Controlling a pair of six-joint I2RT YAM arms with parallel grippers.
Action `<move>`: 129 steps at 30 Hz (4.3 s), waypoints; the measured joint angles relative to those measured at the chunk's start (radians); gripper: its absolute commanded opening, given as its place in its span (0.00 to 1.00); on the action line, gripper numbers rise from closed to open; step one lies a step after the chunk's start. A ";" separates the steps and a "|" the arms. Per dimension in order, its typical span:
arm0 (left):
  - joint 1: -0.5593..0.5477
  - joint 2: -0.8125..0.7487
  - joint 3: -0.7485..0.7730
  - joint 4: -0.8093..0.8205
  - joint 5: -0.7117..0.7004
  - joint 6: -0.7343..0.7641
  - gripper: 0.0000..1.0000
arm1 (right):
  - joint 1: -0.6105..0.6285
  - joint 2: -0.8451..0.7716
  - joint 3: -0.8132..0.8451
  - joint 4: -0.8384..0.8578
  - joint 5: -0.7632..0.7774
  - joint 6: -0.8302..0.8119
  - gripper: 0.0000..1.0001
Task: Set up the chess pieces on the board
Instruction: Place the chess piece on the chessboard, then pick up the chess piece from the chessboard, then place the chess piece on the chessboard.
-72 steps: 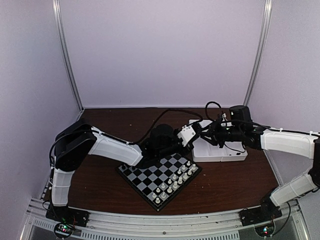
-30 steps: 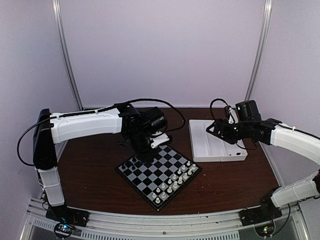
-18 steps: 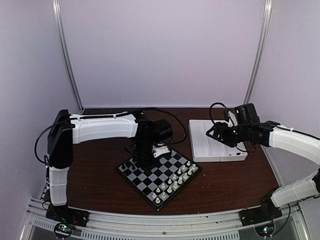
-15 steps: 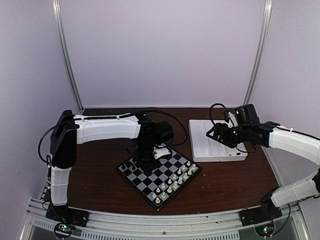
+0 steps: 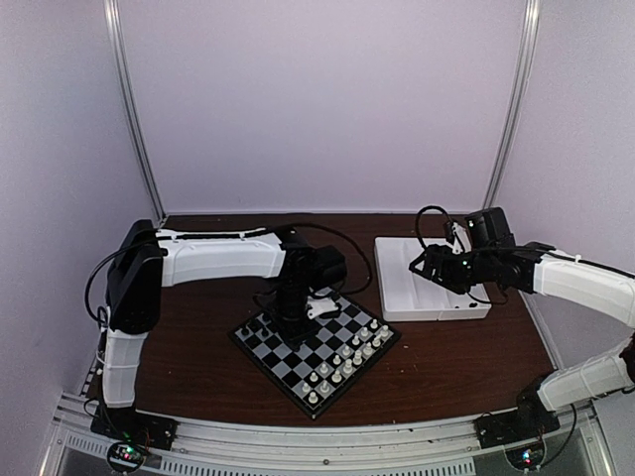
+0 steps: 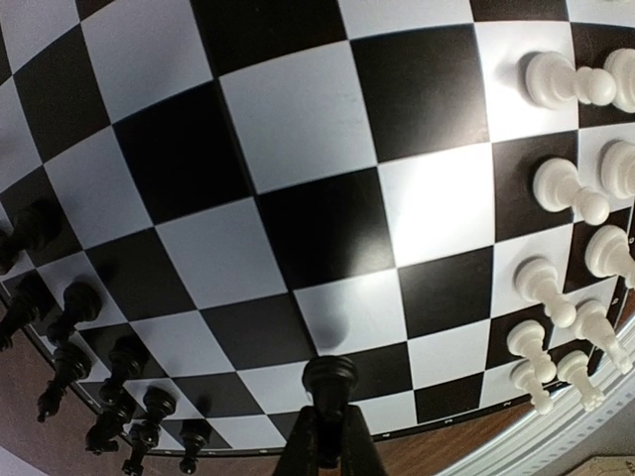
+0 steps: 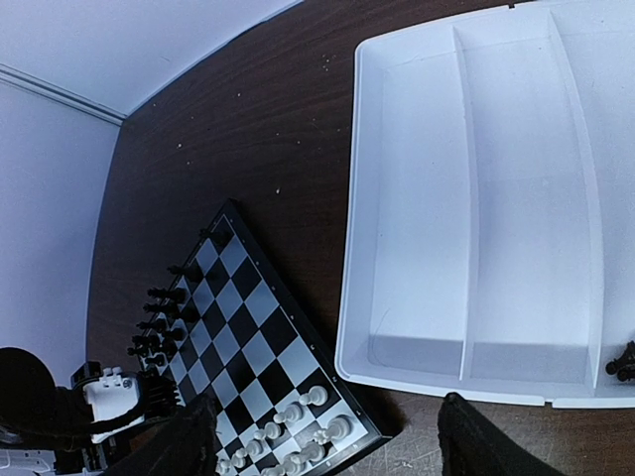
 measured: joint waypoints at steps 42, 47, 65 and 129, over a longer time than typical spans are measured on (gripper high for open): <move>0.000 -0.544 -0.626 0.549 -0.138 -0.121 0.45 | -0.018 0.000 -0.006 0.030 0.072 -0.105 0.98; 0.000 -0.566 -0.716 0.736 -0.144 -0.130 0.47 | -0.022 0.001 -0.043 0.080 0.206 -0.214 1.00; -0.012 -0.547 -0.796 0.970 -0.170 -0.132 0.38 | -0.031 -0.039 -0.271 0.382 0.475 -0.455 1.00; -0.009 -0.485 -0.643 0.850 -0.208 -0.128 0.00 | -0.137 0.038 -0.229 0.433 0.395 -0.450 0.99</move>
